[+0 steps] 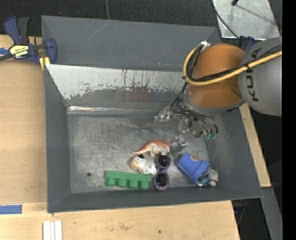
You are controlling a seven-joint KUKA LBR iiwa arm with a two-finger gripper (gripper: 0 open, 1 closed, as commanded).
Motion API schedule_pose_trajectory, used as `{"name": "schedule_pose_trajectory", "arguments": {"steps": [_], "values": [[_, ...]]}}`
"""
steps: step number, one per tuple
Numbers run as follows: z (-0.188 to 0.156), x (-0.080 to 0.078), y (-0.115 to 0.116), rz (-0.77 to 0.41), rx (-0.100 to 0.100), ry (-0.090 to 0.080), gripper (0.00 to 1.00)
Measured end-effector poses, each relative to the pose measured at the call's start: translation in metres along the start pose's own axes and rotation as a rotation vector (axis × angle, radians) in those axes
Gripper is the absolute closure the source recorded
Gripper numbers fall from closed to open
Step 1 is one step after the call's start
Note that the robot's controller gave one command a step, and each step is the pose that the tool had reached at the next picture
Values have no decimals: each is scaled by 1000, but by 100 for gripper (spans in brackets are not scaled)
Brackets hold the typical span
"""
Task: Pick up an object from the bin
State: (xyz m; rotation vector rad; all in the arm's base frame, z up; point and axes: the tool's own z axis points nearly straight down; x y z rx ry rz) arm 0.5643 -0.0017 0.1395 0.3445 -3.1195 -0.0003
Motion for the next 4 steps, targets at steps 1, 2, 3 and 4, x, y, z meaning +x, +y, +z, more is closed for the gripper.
{"name": "schedule_pose_trajectory", "arguments": {"steps": [1, 2, 3, 4], "values": [[-10, 5, -2, -125, 2, -7, 0], [56, -9, 3, -229, 5, -13, 0], [58, -7, 4, -237, 2, -10, 100], [58, -7, 4, -237, 2, -10, 100]]}}
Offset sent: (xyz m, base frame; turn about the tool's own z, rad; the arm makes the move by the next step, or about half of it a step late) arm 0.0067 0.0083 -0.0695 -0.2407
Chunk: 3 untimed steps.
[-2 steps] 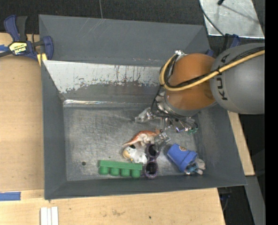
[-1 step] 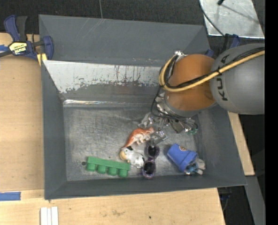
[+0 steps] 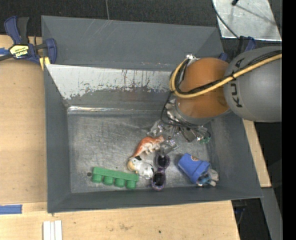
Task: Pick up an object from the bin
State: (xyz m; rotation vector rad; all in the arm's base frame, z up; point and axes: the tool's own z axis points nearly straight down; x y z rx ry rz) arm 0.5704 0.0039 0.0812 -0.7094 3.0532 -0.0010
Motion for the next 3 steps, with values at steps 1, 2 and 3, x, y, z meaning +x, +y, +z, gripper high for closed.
{"name": "schedule_pose_trajectory", "arguments": {"steps": [1, 2, 3], "values": [[-4, 1, 1, 0, -2, 5, 100], [-23, 2, 2, 1, -6, 12, 100], [-40, 0, 0, 1, -1, 3, 100]]}}
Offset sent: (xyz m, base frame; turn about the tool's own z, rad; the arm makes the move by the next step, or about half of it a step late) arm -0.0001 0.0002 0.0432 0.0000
